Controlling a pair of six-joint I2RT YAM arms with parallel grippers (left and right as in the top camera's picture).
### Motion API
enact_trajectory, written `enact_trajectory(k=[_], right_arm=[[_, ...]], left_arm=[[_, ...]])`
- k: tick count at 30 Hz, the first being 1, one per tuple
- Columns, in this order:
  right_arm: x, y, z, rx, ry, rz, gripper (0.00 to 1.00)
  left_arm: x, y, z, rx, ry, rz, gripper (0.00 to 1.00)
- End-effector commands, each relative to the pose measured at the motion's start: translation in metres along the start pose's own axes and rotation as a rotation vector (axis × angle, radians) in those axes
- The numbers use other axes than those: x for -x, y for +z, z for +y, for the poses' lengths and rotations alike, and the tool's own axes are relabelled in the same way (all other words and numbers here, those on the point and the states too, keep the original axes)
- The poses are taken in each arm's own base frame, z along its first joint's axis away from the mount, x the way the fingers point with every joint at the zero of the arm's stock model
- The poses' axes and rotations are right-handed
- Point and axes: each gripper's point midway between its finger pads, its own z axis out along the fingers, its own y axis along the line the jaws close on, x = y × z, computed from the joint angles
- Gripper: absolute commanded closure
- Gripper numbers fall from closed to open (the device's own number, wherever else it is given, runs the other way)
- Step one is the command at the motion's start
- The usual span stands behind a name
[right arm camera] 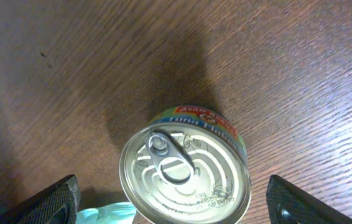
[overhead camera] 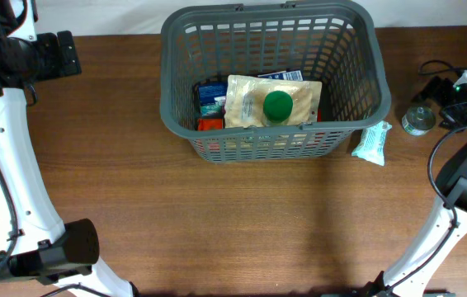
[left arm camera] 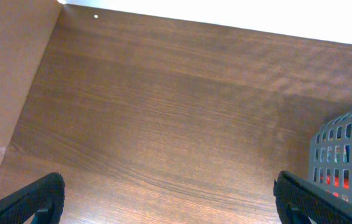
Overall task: Pack container
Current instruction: 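Lower the right gripper over the tuna tin and grasp it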
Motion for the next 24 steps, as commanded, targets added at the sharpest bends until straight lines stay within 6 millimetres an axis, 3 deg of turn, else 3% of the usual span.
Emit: enact_trajectory(k=[1,4,11,24], right_arm=[[0.003,-0.004,-0.001,-0.112,-0.020,-0.034,0.09],[0.004,-0.006,-0.011,-0.205,-0.025,-0.050,0.09],[0.004,-0.003,-0.010,-0.214,-0.032,-0.050,0.06],[-0.007,0.021,-0.010,-0.209,-0.041,-0.003,0.05]], left_arm=[[-0.001,0.002,-0.001,-0.009,-0.015,0.007,0.01],[-0.001,0.002,-0.001,-0.009,-0.015,0.007,0.01],[-0.001,0.002,-0.001,-0.009,-0.015,0.007,0.01],[-0.001,0.002,-0.001,-0.009,-0.015,0.008,0.01]])
